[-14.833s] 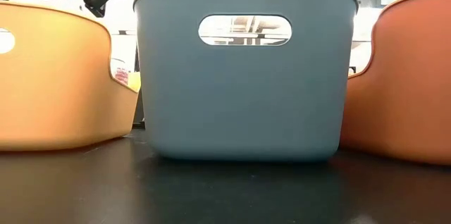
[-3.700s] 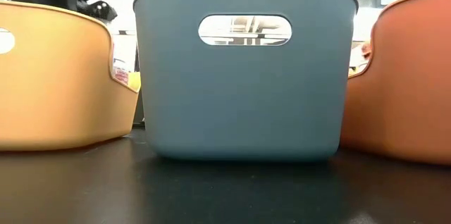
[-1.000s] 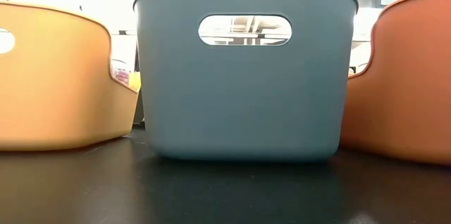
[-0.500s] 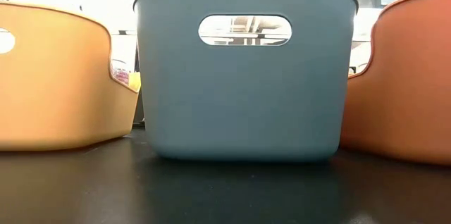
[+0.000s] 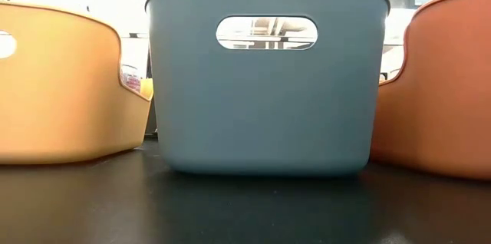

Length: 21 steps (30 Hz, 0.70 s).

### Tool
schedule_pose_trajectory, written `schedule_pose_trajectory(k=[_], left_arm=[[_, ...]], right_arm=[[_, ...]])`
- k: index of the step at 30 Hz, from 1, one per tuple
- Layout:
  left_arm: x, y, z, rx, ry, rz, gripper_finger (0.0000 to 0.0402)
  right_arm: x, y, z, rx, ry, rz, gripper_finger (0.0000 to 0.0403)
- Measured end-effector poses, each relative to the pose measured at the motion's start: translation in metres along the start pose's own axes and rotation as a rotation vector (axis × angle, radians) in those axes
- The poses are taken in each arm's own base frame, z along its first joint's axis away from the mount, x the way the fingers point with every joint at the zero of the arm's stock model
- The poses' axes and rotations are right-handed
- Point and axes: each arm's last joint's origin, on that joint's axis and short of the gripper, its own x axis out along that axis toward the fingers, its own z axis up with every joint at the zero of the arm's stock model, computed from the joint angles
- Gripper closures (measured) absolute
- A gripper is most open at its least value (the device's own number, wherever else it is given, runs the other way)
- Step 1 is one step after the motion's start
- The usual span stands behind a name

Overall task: Sort soda cans
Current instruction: Put the left blue soda can into the blue bin

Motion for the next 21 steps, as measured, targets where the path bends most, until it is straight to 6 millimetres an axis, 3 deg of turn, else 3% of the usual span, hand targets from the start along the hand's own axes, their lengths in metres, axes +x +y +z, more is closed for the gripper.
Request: schedule_pose_trajectory(k=[9, 21], left_arm=[[0.062, -0.035, -0.004, 0.073, -0.028, -0.186, 0.0026], [0.132, -0.05, -0.021, 0.016, 0.076, -0.209, 0.0026]], right_arm=[[-0.002, 0.004, 0.002, 0.002, -0.038, -0.003, 0.002], [-0.038, 0.017, 0.036, -0.166, -0.25, -0.064, 0.002]])
